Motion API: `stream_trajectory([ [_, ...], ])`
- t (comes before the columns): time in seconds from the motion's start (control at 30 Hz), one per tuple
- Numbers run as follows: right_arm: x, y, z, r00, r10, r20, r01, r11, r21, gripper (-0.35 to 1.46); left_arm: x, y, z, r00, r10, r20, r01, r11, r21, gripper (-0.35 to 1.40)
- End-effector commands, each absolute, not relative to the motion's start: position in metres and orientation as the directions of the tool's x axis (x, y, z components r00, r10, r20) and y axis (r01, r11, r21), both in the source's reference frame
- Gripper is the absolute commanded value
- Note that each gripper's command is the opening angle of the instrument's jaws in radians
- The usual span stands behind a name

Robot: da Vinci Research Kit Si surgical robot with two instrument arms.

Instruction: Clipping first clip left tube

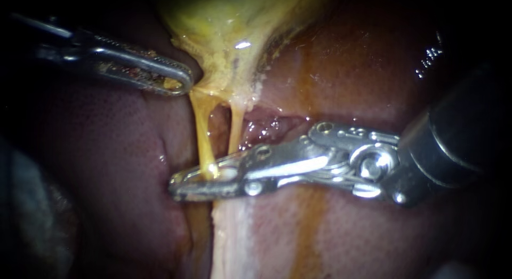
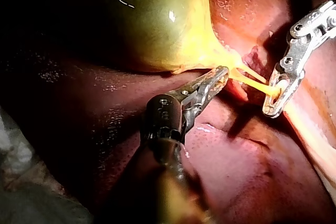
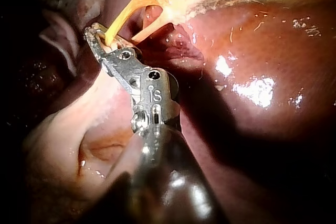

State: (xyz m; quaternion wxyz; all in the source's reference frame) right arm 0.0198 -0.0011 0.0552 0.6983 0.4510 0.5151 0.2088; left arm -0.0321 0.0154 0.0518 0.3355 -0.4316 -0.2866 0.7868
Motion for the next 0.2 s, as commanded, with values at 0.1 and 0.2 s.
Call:
stream_trajectory([
  [0.1,0.0198,-0.0011,0.0554,0.382,0.756,-0.532,0.173,0.507,0.845,-0.35,-0.0321,0.0154,0.0519,-0.403,0.775,-0.487,-0.28,-0.611,-0.741,-0.35],
  [0.2,0.0198,-0.0011,0.0555,0.382,0.755,-0.532,0.173,0.507,0.844,-0.35,-0.0321,0.0155,0.0519,-0.403,0.775,-0.487,-0.28,-0.611,-0.741,-0.35],
])
